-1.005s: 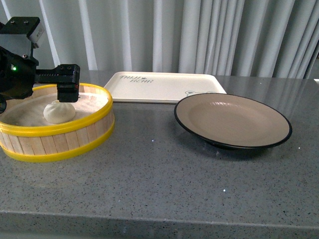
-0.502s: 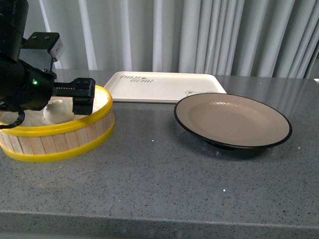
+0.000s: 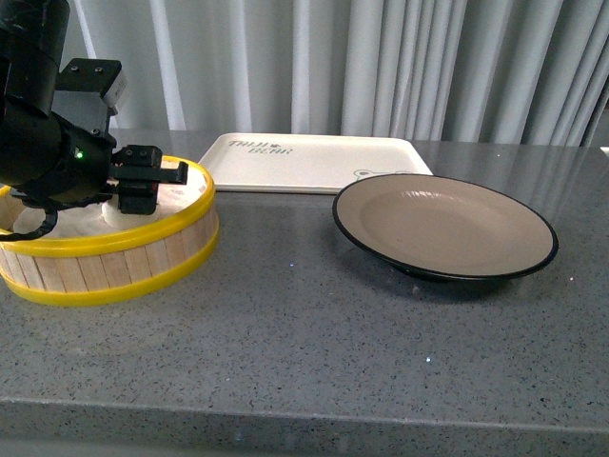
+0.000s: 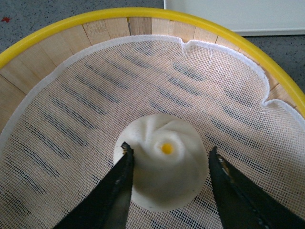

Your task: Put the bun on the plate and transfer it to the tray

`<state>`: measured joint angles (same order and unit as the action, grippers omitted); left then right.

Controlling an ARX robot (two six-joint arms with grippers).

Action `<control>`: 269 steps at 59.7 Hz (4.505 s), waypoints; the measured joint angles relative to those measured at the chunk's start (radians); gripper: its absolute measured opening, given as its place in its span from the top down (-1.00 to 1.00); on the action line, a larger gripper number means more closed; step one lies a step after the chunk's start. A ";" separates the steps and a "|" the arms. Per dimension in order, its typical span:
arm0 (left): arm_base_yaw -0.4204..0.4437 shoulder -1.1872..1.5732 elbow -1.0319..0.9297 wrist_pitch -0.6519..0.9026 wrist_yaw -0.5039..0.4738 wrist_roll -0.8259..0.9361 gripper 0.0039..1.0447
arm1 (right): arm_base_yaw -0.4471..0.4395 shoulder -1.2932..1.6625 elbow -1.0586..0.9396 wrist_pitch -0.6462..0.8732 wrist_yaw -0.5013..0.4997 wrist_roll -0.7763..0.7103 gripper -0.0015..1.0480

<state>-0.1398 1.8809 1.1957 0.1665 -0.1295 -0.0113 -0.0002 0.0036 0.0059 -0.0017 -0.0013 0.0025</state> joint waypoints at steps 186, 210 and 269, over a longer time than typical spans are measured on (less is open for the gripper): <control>-0.453 0.067 0.407 -0.108 -0.001 -0.014 -0.88 | 0.000 0.000 0.000 0.000 0.000 0.000 -0.84; -0.368 -0.129 0.095 0.243 -0.302 -0.005 -0.48 | 0.000 0.000 0.000 0.000 0.000 0.000 -0.84; 0.033 -0.957 -1.047 0.600 0.022 0.006 0.93 | 0.000 0.000 0.000 0.000 0.000 0.000 -0.84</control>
<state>-0.1070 0.9241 0.1490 0.7670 -0.1074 -0.0048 -0.0002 0.0036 0.0059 -0.0017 -0.0013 0.0025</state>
